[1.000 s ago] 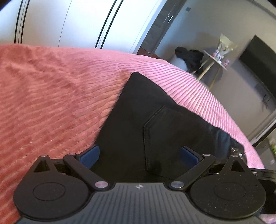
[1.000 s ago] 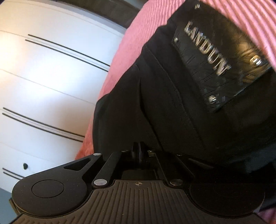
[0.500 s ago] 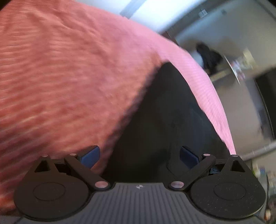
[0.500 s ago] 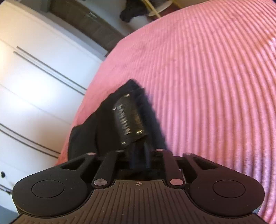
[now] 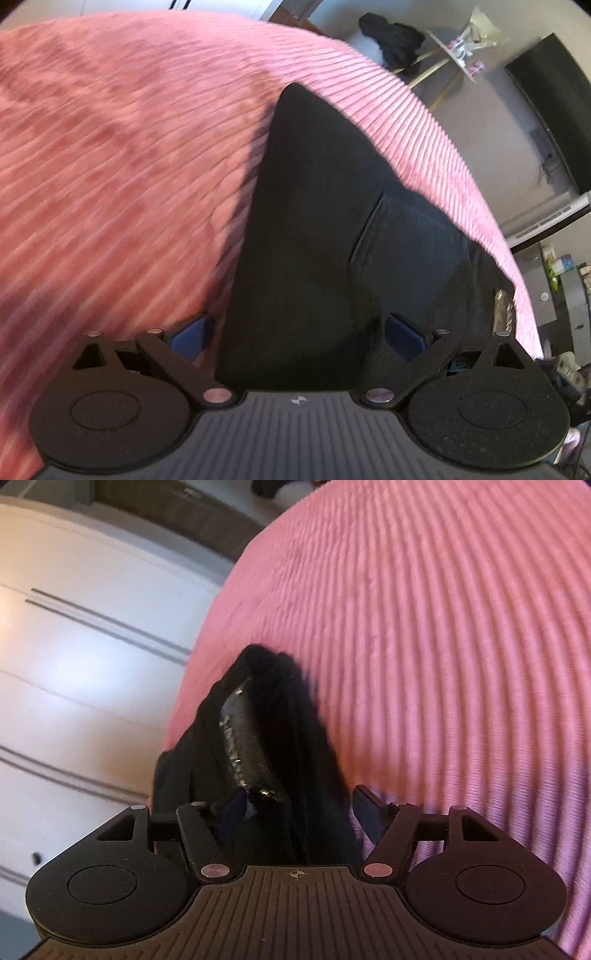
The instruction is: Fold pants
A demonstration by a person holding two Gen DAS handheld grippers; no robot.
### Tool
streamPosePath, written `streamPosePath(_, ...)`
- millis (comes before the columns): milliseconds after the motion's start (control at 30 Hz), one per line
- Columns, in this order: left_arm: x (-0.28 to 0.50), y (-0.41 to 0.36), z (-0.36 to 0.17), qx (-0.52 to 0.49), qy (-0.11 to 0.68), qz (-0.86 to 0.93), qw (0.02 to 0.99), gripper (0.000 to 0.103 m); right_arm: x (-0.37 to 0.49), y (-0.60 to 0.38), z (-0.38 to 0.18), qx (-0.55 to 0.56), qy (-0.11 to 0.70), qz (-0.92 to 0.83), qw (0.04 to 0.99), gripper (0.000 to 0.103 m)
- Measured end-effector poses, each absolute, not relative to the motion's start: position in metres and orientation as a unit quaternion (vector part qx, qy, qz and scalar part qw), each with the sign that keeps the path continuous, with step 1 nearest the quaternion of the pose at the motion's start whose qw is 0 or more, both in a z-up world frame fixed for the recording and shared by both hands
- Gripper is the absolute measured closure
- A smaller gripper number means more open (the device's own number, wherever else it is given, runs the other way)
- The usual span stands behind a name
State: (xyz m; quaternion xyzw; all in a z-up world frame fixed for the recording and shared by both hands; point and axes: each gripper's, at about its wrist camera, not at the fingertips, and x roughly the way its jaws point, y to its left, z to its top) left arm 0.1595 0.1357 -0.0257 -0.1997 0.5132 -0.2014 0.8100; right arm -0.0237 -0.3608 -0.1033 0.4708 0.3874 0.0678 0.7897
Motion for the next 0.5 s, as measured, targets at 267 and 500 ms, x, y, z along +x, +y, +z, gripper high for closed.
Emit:
streamPosePath(267,0.189,0.102,-0.03,-0.144,0.504,-0.226,0.821,0.004,0.008,-0.361,-0.12,0.512,0.374,0.097,0.767,0.026)
streamPosePath(500,0.186,0.098,-0.031,-0.122,0.483,-0.248,0.831,0.004,0.02,-0.342,-0.112,0.473,0.38,0.122,0.785,0.048)
